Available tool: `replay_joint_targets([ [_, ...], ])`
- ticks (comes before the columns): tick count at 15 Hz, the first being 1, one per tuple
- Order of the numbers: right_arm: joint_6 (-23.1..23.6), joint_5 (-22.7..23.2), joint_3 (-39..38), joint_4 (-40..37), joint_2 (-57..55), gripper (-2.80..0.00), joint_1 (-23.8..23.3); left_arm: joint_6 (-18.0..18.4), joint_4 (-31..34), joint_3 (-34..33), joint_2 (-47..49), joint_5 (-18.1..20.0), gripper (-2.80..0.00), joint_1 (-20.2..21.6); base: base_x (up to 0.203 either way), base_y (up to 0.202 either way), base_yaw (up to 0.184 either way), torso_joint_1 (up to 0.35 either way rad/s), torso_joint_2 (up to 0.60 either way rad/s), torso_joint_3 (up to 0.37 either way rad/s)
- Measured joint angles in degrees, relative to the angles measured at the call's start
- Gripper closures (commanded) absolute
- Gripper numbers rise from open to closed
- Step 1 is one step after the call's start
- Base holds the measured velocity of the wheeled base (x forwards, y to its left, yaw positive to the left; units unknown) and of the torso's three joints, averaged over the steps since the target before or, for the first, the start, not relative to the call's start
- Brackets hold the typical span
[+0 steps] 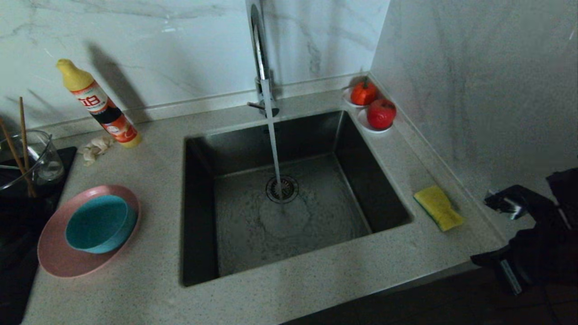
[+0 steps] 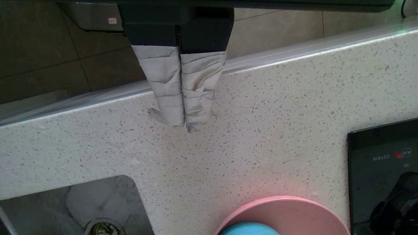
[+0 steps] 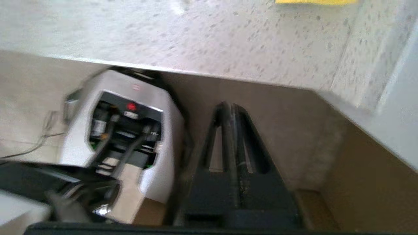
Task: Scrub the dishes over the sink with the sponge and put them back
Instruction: Pick up a bowl and the sponge
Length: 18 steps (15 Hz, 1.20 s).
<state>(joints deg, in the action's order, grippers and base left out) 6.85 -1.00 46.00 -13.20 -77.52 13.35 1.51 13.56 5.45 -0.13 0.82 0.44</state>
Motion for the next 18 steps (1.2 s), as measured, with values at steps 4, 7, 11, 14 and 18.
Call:
replay_joint_targets([
  [4, 0.99, -7.15, -0.63, 3.33, -4.44, -2.80, 3.00, 0.00, 0.00, 0.00, 0.00, 0.00, 0.00, -0.02, 0.000, 0.000, 0.000, 0.000, 0.00, 0.000],
  [7, 2.25, -11.07, -1.16, 6.12, -6.91, -2.80, 4.59, 0.00, 0.00, 0.00, 0.00, 0.02, 0.00, -0.02, 0.000, 0.000, 0.000, 0.000, 0.00, 0.000],
  [11, 4.08, -11.35, -0.33, 6.23, -8.97, -2.80, 4.89, -0.02, 0.00, 0.00, 0.02, 0.00, 0.00, -0.02, 0.000, 0.000, 0.000, 0.000, 0.00, 0.000],
  [14, 4.44, -11.59, 0.52, 6.24, -10.20, -2.80, 4.89, 0.00, -0.02, 0.00, 0.02, 0.00, 0.00, -0.02, 0.000, 0.000, 0.000, 0.000, 0.00, 0.000],
  [18, 4.55, -11.55, 1.76, 6.25, -11.77, -2.80, 4.72, 0.00, 0.00, 0.00, 0.02, 0.01, 0.00, -0.02, 0.000, 0.000, 0.000, 0.000, 0.00, 0.000],
])
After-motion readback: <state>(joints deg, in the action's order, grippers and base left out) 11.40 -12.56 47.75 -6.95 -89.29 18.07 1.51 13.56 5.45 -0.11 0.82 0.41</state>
